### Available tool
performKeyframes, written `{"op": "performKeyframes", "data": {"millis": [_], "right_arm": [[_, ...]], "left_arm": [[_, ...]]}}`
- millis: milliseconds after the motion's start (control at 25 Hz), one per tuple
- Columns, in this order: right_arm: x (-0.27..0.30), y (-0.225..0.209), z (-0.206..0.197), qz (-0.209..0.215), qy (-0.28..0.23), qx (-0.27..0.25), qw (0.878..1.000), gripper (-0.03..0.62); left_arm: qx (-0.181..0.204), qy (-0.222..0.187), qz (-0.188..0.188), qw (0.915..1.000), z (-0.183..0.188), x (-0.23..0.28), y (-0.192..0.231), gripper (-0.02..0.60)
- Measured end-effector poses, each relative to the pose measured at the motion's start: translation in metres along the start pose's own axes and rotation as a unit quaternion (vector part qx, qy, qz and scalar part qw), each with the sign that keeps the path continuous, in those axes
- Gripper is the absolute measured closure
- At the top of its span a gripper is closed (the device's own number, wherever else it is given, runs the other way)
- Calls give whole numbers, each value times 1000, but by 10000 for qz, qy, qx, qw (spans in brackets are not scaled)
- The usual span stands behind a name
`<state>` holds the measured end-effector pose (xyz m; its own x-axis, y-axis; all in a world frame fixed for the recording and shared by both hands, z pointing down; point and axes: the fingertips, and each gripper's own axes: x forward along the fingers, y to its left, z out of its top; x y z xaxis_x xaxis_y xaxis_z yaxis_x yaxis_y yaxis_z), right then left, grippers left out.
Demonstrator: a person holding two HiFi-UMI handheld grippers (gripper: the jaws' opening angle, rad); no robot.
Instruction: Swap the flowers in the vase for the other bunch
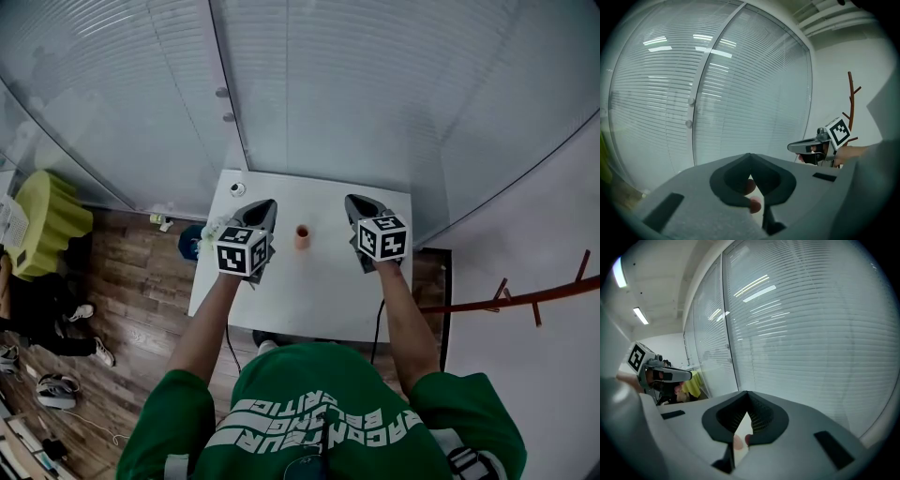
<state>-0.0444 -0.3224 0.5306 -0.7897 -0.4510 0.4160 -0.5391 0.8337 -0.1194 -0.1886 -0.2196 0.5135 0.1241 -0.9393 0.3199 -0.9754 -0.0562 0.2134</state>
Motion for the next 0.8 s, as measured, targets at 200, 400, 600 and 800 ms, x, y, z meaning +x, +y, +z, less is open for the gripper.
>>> {"op": "performKeyframes", "data": {"millis": [200, 400, 600, 800], "right_arm": [[1, 0, 0, 39, 32, -18, 10000, 580], [-1, -1, -1, 24, 66, -18, 10000, 580], [0, -2, 0, 68, 115, -27, 9999, 580], [6, 6, 0, 235, 131, -87, 9996, 580]], "left_arm": [[-34, -18, 56, 10000, 0, 1, 2, 581], [7, -54, -29, 10000, 3, 4, -4, 581], [-43, -103, -1, 9999, 6, 4, -2, 581], [-72, -150, 191, 9997, 4, -8, 6, 581]]}}
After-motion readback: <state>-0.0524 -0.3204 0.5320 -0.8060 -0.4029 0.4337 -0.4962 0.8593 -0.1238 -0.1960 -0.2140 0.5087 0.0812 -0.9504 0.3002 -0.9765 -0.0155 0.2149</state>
